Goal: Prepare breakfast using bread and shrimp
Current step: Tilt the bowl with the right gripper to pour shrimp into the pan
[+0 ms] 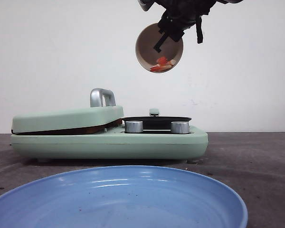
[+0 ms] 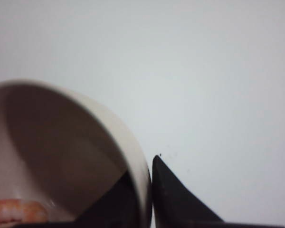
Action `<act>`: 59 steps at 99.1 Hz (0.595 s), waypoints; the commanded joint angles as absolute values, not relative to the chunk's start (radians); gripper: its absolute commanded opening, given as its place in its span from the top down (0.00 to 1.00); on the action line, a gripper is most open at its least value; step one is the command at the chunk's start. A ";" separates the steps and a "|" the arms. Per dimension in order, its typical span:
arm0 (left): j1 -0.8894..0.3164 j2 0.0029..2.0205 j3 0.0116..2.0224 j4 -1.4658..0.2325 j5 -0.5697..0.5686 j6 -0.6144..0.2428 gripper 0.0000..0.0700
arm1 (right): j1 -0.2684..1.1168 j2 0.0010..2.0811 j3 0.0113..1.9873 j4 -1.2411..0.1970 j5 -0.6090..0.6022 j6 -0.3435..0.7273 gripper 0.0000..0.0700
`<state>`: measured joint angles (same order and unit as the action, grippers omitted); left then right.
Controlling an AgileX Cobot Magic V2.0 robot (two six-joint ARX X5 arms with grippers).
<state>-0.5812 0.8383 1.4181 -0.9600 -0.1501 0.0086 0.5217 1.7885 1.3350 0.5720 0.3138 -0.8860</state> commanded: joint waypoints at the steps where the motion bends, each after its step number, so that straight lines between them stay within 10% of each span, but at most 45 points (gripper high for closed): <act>1: -0.590 0.844 1.429 -0.949 -0.144 0.008 1.00 | 0.528 1.807 1.364 0.600 0.311 -0.919 1.00; 59: -0.590 0.844 1.429 -0.950 -0.130 0.008 1.00 | 0.528 1.807 1.364 0.651 0.311 -1.036 1.00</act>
<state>-0.5812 0.8383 1.4181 -0.9604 -0.1318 0.0086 0.5217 1.7885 1.3350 0.6323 0.3134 -1.0103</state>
